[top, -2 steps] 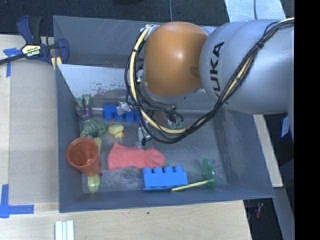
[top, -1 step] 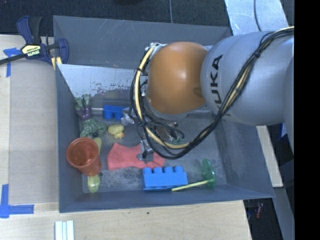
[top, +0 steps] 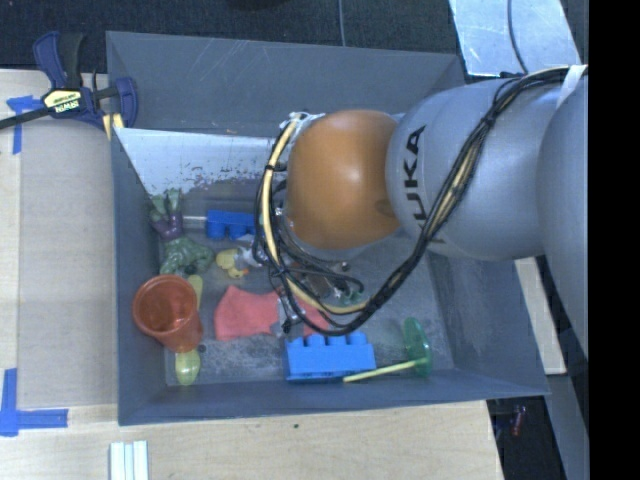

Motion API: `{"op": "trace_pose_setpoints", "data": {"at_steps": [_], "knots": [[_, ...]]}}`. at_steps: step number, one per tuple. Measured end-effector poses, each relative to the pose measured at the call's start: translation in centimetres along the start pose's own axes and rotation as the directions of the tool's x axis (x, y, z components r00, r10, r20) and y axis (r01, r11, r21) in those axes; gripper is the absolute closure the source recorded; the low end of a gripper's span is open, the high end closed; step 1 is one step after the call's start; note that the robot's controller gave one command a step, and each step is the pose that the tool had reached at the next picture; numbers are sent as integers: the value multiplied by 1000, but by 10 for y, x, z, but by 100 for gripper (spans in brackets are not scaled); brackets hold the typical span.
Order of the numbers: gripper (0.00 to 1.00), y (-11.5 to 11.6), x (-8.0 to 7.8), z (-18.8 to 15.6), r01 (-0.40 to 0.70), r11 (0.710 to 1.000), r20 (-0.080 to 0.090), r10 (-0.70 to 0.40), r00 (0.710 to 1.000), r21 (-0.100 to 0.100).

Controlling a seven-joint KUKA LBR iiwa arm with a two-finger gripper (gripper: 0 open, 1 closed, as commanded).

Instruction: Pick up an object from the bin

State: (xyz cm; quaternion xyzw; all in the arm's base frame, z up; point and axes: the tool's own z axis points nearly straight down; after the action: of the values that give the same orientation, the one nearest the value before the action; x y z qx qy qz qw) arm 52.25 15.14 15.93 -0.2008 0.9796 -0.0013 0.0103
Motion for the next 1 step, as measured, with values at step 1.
{"op": "trace_pose_setpoints", "data": {"at_steps": [1], "knots": [[0,-4,9,52,-68,998,-3,68,998,0]]}}
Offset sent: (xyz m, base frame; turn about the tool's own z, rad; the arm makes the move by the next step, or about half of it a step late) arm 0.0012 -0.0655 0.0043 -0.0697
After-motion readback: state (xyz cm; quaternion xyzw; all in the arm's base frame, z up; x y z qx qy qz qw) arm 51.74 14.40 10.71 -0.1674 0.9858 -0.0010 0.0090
